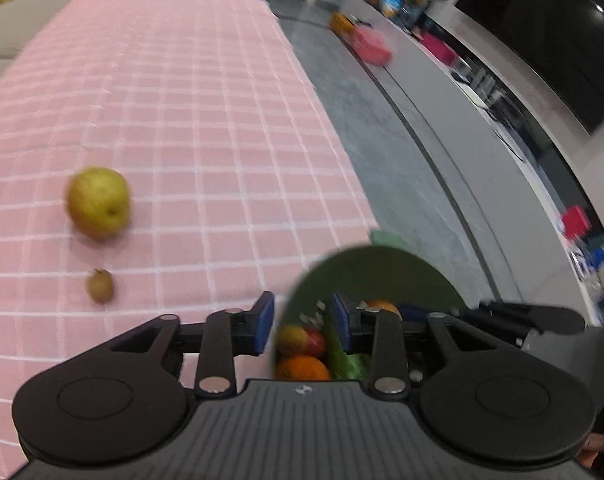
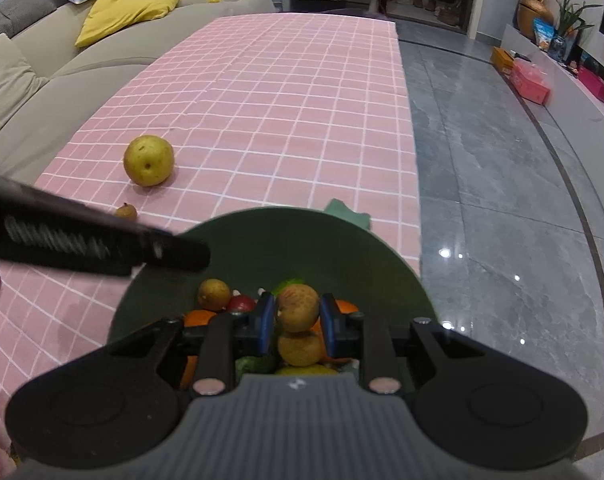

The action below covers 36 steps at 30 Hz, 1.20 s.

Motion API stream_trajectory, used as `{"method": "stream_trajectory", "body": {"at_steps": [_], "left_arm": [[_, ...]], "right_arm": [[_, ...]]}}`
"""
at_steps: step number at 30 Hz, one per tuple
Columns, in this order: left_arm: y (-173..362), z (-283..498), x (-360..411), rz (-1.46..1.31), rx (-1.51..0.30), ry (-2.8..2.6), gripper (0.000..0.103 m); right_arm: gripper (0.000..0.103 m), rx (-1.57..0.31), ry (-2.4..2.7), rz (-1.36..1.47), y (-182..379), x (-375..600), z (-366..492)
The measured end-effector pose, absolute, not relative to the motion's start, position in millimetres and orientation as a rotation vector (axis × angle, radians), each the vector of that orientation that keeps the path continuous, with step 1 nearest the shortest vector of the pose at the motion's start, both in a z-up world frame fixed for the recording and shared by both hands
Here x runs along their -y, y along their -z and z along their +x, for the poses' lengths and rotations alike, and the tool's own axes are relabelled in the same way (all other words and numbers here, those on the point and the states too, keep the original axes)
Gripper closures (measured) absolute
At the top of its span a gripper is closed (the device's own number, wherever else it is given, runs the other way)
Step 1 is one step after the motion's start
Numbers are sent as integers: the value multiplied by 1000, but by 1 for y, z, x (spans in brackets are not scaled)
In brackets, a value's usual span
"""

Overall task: Organize fruits
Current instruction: 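Open both tools to drop the brown fruits into the colander, then grasp the last small brown fruit with the left tool while the right tool approaches the pear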

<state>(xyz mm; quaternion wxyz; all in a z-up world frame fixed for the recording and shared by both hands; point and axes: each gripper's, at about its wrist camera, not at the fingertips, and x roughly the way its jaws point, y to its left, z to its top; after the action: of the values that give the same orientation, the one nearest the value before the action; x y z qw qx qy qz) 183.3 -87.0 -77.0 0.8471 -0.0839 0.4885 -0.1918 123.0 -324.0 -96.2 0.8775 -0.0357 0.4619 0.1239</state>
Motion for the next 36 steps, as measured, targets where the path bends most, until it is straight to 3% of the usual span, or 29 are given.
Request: {"method": "stream_trajectory", "body": {"at_steps": [16, 31, 34, 36], "left_arm": [[83, 182, 62, -94, -1039, 282, 64], [76, 173, 38, -94, -1011, 250, 63], [73, 168, 26, -100, -984, 235, 63], [72, 164, 19, -96, -973, 223, 62]], "right_arm": [[82, -1018, -304, -109, 118, 293, 153], [80, -975, -287, -109, 100, 290, 136], [71, -947, -286, -97, 90, 290, 128], [71, -927, -287, -90, 83, 289, 123]]}}
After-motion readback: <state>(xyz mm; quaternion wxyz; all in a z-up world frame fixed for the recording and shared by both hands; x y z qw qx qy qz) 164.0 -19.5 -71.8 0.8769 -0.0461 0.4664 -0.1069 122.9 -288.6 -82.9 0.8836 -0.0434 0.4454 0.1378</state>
